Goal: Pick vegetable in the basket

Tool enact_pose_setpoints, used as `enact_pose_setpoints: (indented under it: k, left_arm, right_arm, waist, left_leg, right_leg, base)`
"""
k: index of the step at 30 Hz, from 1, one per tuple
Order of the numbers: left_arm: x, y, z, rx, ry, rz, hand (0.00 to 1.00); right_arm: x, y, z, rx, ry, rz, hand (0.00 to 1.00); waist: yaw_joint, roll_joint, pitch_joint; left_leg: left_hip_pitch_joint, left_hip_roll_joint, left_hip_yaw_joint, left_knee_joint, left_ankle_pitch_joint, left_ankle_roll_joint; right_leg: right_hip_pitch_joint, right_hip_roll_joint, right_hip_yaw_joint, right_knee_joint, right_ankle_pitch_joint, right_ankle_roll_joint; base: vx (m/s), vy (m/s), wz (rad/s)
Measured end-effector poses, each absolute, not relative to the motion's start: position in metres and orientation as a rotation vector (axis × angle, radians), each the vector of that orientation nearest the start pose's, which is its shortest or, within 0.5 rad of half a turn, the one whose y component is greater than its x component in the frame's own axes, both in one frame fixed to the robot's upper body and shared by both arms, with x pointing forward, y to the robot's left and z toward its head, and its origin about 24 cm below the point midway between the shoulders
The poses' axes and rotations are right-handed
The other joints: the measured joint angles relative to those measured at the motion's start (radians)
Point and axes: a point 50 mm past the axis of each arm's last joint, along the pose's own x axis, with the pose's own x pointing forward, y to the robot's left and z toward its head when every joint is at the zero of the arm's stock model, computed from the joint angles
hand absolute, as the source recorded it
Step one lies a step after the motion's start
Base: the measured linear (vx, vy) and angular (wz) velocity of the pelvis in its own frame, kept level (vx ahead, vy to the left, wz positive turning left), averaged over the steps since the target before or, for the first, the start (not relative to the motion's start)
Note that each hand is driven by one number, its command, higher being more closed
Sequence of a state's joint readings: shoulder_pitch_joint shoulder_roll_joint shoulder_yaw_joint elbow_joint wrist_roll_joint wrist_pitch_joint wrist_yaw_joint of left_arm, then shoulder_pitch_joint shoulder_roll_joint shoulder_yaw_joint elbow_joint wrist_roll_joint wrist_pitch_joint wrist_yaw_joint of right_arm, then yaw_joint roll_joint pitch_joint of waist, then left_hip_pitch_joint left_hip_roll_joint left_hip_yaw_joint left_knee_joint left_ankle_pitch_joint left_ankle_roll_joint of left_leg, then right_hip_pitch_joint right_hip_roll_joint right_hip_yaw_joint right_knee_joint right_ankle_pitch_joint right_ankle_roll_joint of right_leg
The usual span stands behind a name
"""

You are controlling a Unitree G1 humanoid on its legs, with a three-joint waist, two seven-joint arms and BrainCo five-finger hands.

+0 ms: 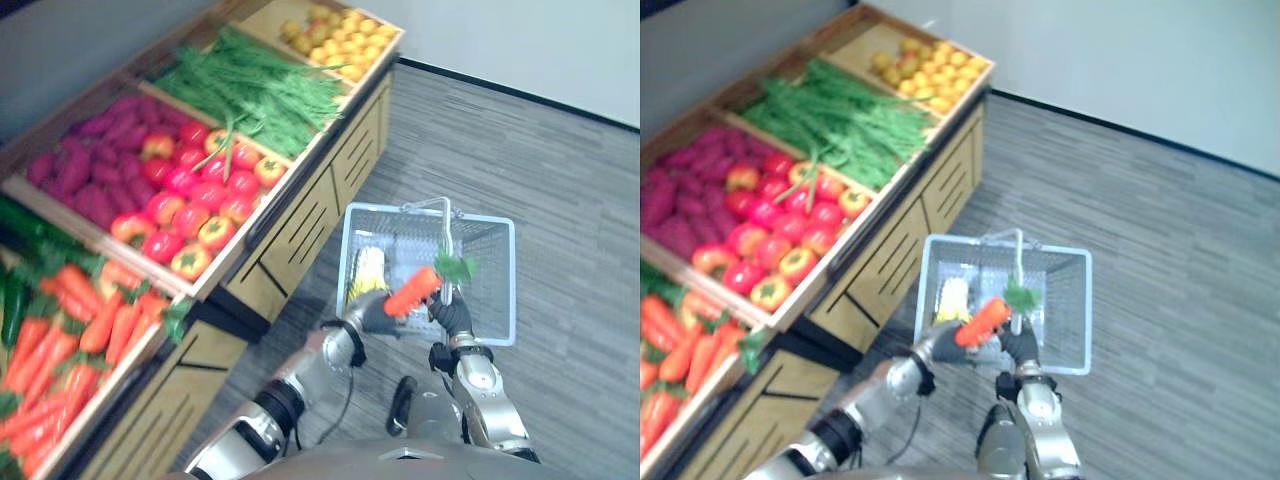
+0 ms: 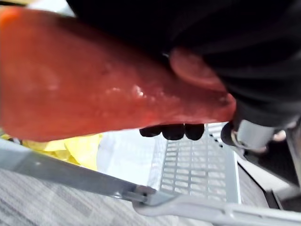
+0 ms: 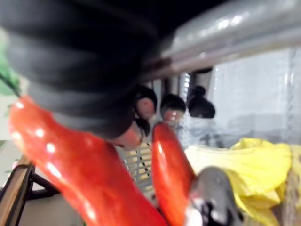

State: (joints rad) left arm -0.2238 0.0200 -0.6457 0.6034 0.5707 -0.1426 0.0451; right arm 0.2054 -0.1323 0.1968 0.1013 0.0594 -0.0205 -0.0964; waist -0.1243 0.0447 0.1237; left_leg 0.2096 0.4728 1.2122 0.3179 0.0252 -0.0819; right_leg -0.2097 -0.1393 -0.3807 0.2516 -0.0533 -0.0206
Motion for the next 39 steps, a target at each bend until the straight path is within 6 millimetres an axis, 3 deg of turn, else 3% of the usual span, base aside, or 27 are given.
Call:
enact_pose_setpoints:
  k: [1, 2, 3, 4, 5, 6, 7, 8, 9, 11, 13, 18, 23, 24, 27, 33, 36, 39]
  left_arm:
    - [0.228, 0.014, -0.040, 0.773, 0.047, -0.754, 1.00]
    - [0.229, 0.016, -0.040, 0.774, 0.046, -0.745, 1.00]
    - [0.230, 0.018, -0.041, 0.776, 0.043, -0.733, 1.00]
    - [0.231, 0.025, -0.041, 0.775, 0.042, -0.707, 1.00]
    - [0.233, 0.032, -0.041, 0.787, 0.035, -0.691, 1.00]
    - [0.234, 0.034, -0.041, 0.793, 0.031, -0.683, 1.00]
    - [0.237, 0.038, -0.038, 0.796, 0.013, -0.647, 1.00]
    - [0.237, 0.039, -0.038, 0.799, 0.013, -0.640, 1.00]
    - [0.238, 0.040, -0.038, 0.799, 0.018, -0.627, 1.00]
    - [0.238, 0.039, -0.038, 0.798, 0.022, -0.623, 1.00]
    - [0.243, 0.042, -0.037, 0.807, 0.028, -0.594, 1.00]
    - [0.244, 0.036, -0.037, 0.835, 0.036, -0.646, 1.00]
    - [0.232, 0.023, -0.051, 0.863, 0.078, -0.753, 1.00]
    - [0.229, 0.025, -0.057, 0.876, 0.108, -0.770, 0.00]
    - [0.228, 0.046, -0.077, 0.941, 0.225, -0.735, 0.00]
    - [0.235, 0.064, -0.079, 0.973, 0.267, -0.637, 0.00]
    - [0.243, 0.068, -0.068, 0.926, 0.227, -0.598, 0.00]
    - [0.255, 0.062, -0.034, 0.824, 0.059, -0.556, 0.00]
  right_arm:
    - [0.198, -0.145, -0.026, -0.071, 0.294, 0.058, 1.00]
    - [0.201, -0.142, -0.024, -0.069, 0.285, 0.071, 1.00]
    - [0.202, -0.140, -0.024, -0.061, 0.283, 0.082, 1.00]
    - [0.204, -0.135, -0.022, -0.068, 0.277, 0.126, 1.00]
    - [0.206, -0.131, -0.021, -0.070, 0.273, 0.166, 1.00]
    - [0.207, -0.130, -0.020, -0.070, 0.271, 0.180, 1.00]
    - [0.212, -0.127, -0.016, -0.044, 0.257, 0.203, 1.00]
    - [0.213, -0.126, -0.016, -0.037, 0.258, 0.206, 1.00]
    - [0.211, -0.126, -0.016, -0.015, 0.263, 0.214, 1.00]
    - [0.211, -0.128, -0.015, 0.006, 0.269, 0.231, 1.00]
    - [0.206, -0.123, -0.010, 0.066, 0.259, 0.267, 1.00]
    - [0.176, -0.088, 0.010, 0.269, 0.215, 0.471, 1.00]
    - [0.166, -0.077, 0.010, 0.363, 0.217, 0.526, 1.00]
    - [0.163, -0.080, 0.002, 0.374, 0.254, 0.504, 1.00]
    - [0.155, -0.085, -0.014, 0.373, 0.333, 0.471, 1.00]
    - [0.146, -0.095, -0.028, 0.381, 0.397, 0.388, 1.00]
    - [0.149, -0.112, -0.032, 0.381, 0.395, 0.275, 1.00]
    - [0.150, -0.139, -0.049, 0.304, 0.438, 0.118, 1.00]
  waist:
    - [0.005, -0.013, 0.007]
    - [0.017, -0.029, 0.019]
    - [0.025, -0.031, 0.020]
    - [0.041, -0.030, 0.021]
    - [0.058, -0.019, 0.027]
    - [0.063, -0.013, 0.028]
    - [0.069, 0.024, 0.031]
    - [0.074, 0.021, 0.034]
    - [0.076, 0.020, 0.034]
    - [0.082, 0.002, 0.035]
    - [0.081, 0.006, 0.041]
    - [0.078, 0.010, 0.044]
    - [0.075, -0.008, 0.048]
    - [0.078, -0.019, 0.044]
    - [0.075, -0.044, 0.045]
    - [0.054, -0.047, 0.047]
    - [0.046, -0.046, 0.047]
    - [0.032, -0.039, 0.043]
  left_leg:
    - [-0.017, -0.018, -0.162, 0.040, -0.005, 0.028]
    - [-0.056, -0.093, -0.392, 0.039, -0.107, 0.013]
    - [-0.076, -0.152, -0.535, 0.032, -0.165, 0.009]
    - [-0.113, -0.257, -0.787, 0.028, -0.246, 0.008]
    - [-0.135, -0.325, -0.963, 0.017, -0.298, 0.016]
    - [-0.148, -0.348, -1.035, 0.004, -0.311, 0.019]
    - [-0.194, -0.373, -1.160, -0.070, -0.322, 0.035]
    - [-0.190, -0.373, -1.151, -0.068, -0.330, 0.035]
    - [-0.190, -0.370, -1.114, -0.082, -0.335, 0.054]
    - [-0.173, -0.397, -1.089, -0.108, -0.310, 0.051]
    - [-0.173, -0.416, -1.083, -0.116, -0.293, 0.049]
    - [-0.125, -0.428, -1.092, -0.168, -0.256, 0.044]
    - [-0.124, -0.442, -1.123, -0.201, -0.251, 0.057]
    - [-0.125, -0.445, -1.128, -0.207, -0.246, 0.064]
    - [-0.118, -0.442, -1.127, -0.210, -0.251, 0.052]
    - [-0.117, -0.429, -1.122, -0.211, -0.251, 0.041]
    - [-0.112, -0.418, -1.125, -0.214, -0.249, 0.037]
    - [-0.096, -0.415, -1.136, -0.232, -0.239, 0.038]
  right_leg:
    - [0.012, 0.014, 0.068, -0.041, 0.017, -0.006]
    - [0.011, 0.011, 0.127, -0.070, 0.031, -0.019]
    - [0.011, 0.017, 0.167, -0.089, 0.045, -0.027]
    - [0.012, 0.043, 0.243, -0.128, 0.070, -0.033]
    - [0.023, 0.078, 0.301, -0.161, 0.087, -0.033]
    - [0.030, 0.098, 0.327, -0.184, 0.102, -0.035]
    - [0.042, 0.146, 0.367, -0.246, 0.126, -0.029]
    - [0.044, 0.147, 0.376, -0.257, 0.129, -0.025]
    - [0.040, 0.148, 0.399, -0.241, 0.163, 0.014]
    - [0.064, 0.133, 0.431, -0.293, 0.209, 0.032]
    - [0.076, 0.119, 0.451, -0.349, 0.243, 0.043]
    - [0.106, 0.104, 0.447, -0.349, 0.244, 0.044]
    - [0.103, 0.087, 0.425, -0.355, 0.243, 0.049]
    - [0.103, 0.084, 0.422, -0.355, 0.242, 0.051]
    - [0.111, 0.085, 0.420, -0.356, 0.233, 0.061]
    - [0.108, 0.098, 0.418, -0.356, 0.232, 0.059]
    - [0.113, 0.106, 0.399, -0.356, 0.229, 0.055]
    - [0.117, 0.106, 0.390, -0.355, 0.234, 0.049]
  base:
    - [-0.03, 0.024, -1.45]
    - [-0.05, 0.074, -1.40]
    - [-0.03, 0.088, -1.76]
    - [-0.03, 0.128, -2.03]
    - [-0.02, 0.103, -2.01]
    - [-0.07, 0.179, -2.00]
    - [-0.06, 0.119, -1.35]
    - [-0.03, 0.145, -1.27]
    - [0.04, 0.078, -0.45]
    - [0.15, 0.159, -0.41]
    - [0.11, 0.106, -0.23]
    - [0.04, 0.043, 0.01]
    - [-0.08, 0.020, 0.17]
    - [-0.12, 0.000, 0.24]
    - [-0.10, -0.024, 0.03]
    - [-0.03, -0.038, -0.04]
    - [0.03, -0.028, 0.05]
    - [0.05, 0.005, 0.08]
